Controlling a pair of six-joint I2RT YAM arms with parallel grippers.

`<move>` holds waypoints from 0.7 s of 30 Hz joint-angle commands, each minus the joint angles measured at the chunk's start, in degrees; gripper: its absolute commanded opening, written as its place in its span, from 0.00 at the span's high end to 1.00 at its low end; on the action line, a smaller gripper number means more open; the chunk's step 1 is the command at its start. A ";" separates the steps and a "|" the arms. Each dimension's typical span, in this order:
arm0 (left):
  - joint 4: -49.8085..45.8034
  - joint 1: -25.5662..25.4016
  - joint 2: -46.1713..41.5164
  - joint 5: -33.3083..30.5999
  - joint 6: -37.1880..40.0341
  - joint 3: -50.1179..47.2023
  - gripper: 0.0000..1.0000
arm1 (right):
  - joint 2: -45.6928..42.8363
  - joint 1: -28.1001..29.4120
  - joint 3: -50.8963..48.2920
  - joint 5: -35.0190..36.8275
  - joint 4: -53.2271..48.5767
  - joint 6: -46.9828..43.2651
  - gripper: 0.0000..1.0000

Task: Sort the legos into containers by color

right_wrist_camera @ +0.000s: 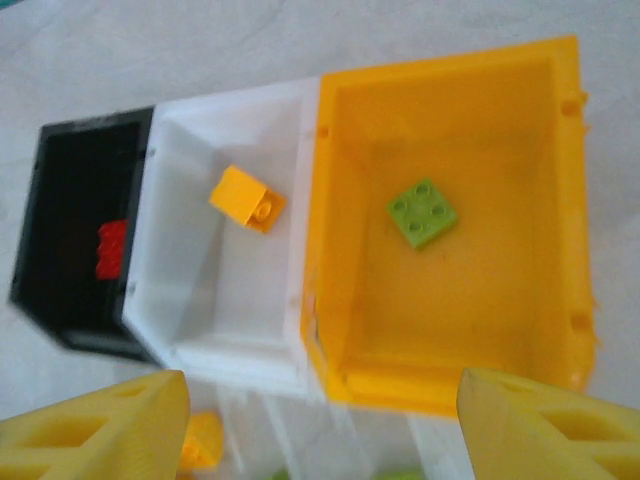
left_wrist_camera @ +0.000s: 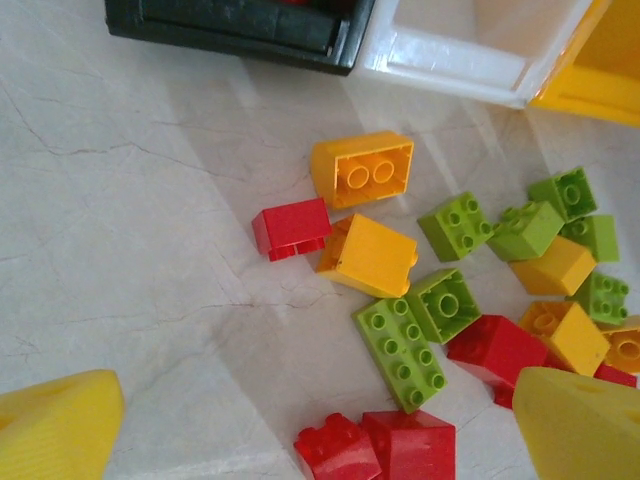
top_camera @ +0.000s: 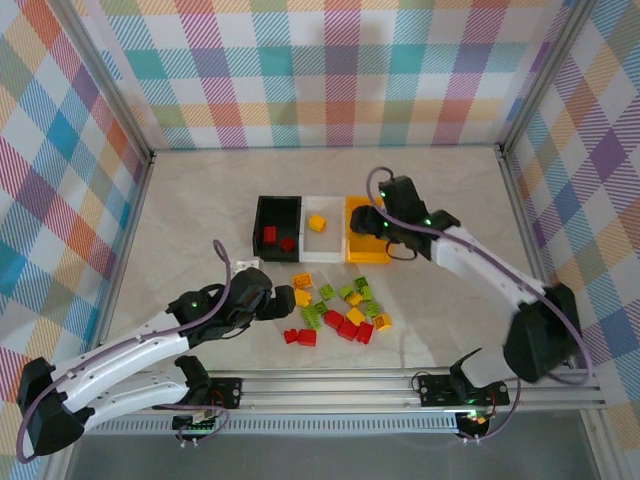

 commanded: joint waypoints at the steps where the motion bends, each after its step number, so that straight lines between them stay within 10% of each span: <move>1: 2.66 -1.10 4.57 2.14 2.75 -0.06 0.08 | -5.64 1.49 -7.64 -3.68 2.32 1.32 0.28; 21: 22.34 9.24 25.85 1.79 8.84 -0.33 0.28 | -11.21 1.72 -13.60 -2.47 1.31 -1.03 0.27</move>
